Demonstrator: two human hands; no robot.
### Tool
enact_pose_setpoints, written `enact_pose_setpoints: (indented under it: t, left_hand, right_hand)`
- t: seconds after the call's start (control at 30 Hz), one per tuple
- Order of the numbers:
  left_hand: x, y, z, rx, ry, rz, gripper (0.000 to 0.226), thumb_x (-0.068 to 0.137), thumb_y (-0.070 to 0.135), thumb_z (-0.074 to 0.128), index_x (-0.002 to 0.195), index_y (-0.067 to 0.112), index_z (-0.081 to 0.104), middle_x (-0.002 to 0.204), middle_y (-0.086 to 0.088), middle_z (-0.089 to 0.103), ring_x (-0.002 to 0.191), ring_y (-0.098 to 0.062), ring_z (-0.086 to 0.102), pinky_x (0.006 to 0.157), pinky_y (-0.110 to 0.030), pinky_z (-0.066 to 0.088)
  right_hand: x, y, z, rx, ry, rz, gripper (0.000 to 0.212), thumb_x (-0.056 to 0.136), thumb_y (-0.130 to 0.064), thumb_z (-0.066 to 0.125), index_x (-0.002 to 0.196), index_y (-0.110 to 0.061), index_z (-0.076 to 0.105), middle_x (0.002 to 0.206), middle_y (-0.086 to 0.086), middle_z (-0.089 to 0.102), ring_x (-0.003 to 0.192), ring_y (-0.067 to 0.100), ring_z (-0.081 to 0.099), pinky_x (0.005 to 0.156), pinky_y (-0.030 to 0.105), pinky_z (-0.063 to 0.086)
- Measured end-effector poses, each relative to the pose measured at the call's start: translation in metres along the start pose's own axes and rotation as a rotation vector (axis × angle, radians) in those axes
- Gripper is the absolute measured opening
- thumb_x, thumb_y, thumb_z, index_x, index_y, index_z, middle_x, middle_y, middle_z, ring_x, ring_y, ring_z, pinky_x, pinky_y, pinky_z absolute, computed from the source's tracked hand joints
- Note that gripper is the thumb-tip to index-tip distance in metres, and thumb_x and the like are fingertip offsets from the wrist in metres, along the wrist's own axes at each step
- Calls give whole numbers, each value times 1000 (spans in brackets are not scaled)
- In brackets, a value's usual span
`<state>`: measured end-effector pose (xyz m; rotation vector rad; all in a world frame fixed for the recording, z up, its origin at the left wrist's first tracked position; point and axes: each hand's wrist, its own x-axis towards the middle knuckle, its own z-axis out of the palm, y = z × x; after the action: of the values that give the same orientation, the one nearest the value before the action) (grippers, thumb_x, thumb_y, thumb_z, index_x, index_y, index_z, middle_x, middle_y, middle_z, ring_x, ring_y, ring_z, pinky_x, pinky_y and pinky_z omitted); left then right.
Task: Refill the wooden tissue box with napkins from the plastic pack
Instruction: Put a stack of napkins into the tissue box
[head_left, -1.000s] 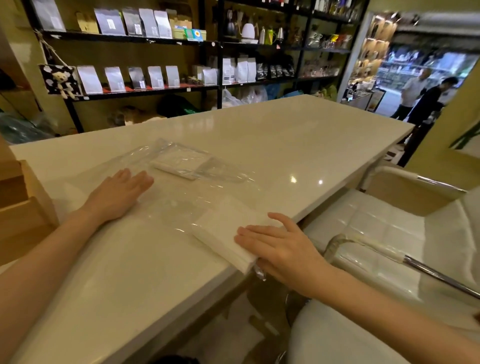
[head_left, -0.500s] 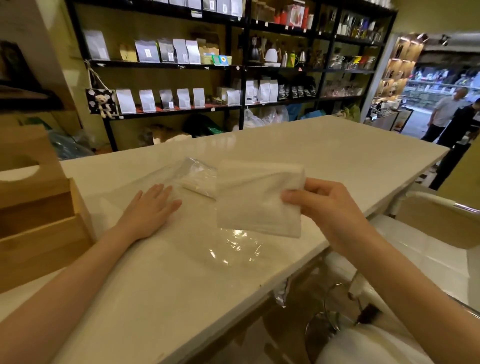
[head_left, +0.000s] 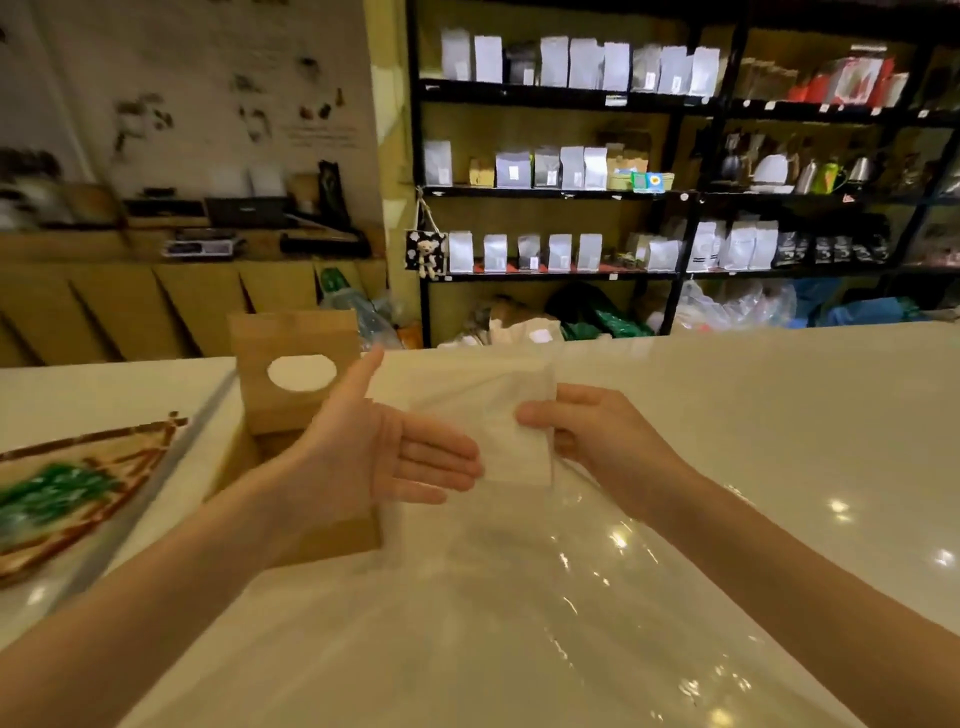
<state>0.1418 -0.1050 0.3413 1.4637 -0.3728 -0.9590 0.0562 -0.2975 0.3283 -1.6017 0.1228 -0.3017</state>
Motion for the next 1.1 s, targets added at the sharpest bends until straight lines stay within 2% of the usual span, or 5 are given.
enact_pose_setpoints:
  t: [0.23,0.43,0.57,0.83,1.1]
  left_hand:
    - [-38,24,-61,-266,25,-90,83,60,68,54,111,3,64,114,-25,64,104,-39,62,77,-45,58]
    - [-46,25,-89,-167,363,-16,54,57,28,73,106,22,51,75,-8,76,72,-22,73,53,-30,58]
    - [-50,18,-106,-163,452,31,46,59,26,71,102,16,55,75,-6,76,71,-18,73,59,-28,59]
    - [-52,8,-113,-186,486,26,48,58,23,71,103,12,59,76,-6,76,72,-17,72,55,-24,57]
    - [-42,8,-116,1,710,-18,23,73,29,68,88,19,54,98,-7,66,86,-21,67,59,-28,54]
  right_hand:
    - [30,-24,45,-415,-414,-594,36,79,-14,69,109,-34,63,98,-32,66,102,-6,58,83,9,45]
    - [67,-12,70,-758,-528,-888,45,82,-13,66,118,-38,55,134,-19,40,132,-1,27,108,17,21]
    - [75,1,88,-518,-489,-529,67,81,-20,66,128,-51,29,146,-23,23,134,-3,22,111,22,22]
    - [96,7,99,459,-520,519,27,94,-19,42,103,-2,61,94,15,75,89,27,71,68,35,61]
    - [109,12,106,193,-537,464,23,84,-10,62,106,-1,60,91,12,76,85,23,72,61,28,60]
